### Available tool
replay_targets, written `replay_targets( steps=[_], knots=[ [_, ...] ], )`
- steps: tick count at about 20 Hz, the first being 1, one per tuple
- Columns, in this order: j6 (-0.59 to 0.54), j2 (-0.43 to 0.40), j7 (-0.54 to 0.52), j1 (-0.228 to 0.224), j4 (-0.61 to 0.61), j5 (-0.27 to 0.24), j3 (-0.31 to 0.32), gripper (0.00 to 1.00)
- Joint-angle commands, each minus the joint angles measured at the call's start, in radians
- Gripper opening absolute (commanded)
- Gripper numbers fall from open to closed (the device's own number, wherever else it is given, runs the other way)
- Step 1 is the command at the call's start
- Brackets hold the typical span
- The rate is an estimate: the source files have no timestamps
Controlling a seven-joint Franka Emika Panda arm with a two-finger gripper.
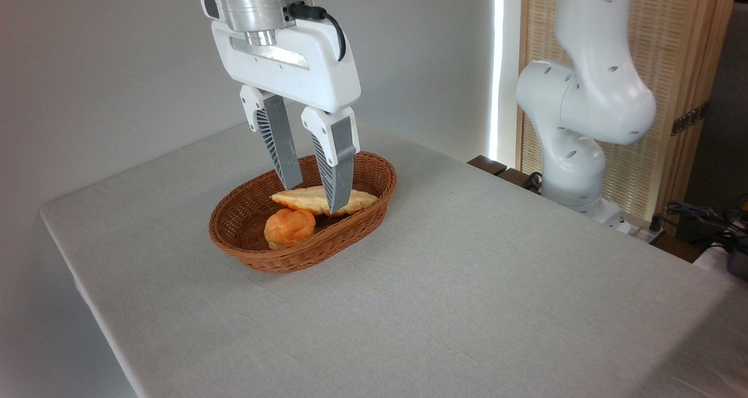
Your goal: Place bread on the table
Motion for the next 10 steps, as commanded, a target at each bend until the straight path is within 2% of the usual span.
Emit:
replay_targets(
  steps=[1,4,6,10],
  knots=[
    [-0.019,-0.03,0.009,-0.006,-0.029,-0.007,0.002,1.0],
    [-0.019,-0.036,0.002,-0.008,-0.049,-0.021,-0.005,1.0],
    [-0.006,-0.056,0.002,-0.011,-0.081,-0.05,-0.008,1.0],
    [0.118,-0.188,0.005,-0.014,-0.281,-0.082,-0.043,1.0]
  ],
)
